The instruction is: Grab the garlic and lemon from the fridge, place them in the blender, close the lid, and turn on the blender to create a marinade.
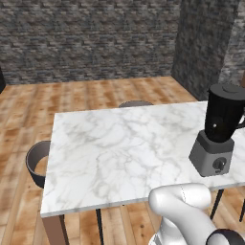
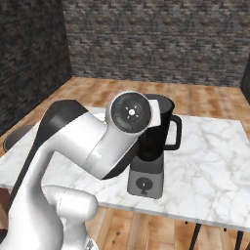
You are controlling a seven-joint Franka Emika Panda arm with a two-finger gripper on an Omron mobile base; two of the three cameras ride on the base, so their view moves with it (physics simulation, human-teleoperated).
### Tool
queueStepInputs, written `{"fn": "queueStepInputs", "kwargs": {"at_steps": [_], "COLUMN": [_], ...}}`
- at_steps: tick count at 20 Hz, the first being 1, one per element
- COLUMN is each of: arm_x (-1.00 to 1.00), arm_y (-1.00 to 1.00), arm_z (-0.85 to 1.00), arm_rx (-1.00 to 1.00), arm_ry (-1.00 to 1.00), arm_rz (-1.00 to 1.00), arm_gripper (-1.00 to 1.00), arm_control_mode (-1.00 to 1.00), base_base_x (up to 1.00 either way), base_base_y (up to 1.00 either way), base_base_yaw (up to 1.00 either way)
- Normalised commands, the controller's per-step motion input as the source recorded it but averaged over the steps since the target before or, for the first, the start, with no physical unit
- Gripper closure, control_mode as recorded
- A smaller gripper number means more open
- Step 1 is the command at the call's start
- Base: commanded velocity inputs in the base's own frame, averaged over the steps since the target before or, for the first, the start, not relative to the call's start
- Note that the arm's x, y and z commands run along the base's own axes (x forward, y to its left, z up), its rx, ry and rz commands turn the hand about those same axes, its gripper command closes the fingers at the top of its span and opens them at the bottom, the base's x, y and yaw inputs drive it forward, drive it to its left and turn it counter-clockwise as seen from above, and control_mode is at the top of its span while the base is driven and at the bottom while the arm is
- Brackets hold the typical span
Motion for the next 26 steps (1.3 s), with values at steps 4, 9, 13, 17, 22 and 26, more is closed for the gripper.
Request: {"fn": "queueStepInputs", "kwargs": {"at_steps": [4,9,13,17,22,26], "arm_x": [-1.0,-0.78,-0.12,0.04,0.14,0.37], "arm_y": [-0.05,-0.09,-0.03,-0.2,-0.07,0.02], "arm_z": [-0.78,-0.98,-1.0,-0.86,-0.82,-0.72], "arm_rx": [0.0,0.0,0.0,0.0,0.0,0.0], "arm_ry": [-0.14,-0.05,0.0,-0.04,-0.05,0.0], "arm_rz": [0.24,0.3,0.34,0.28,0.17,0.03], "arm_gripper": [-1.0,-1.0,-1.0,-1.0,-1.0,-1.0], "arm_control_mode": [-1.0,-1.0,-1.0,-1.0,-1.0,-1.0], "base_base_x": [0.0,0.0,0.0,0.0,0.0,0.0], "base_base_y": [0.0,0.0,0.0,0.0,0.0,0.0], "base_base_yaw": [0.0,0.0,0.0,0.0,0.0,0.0]}}
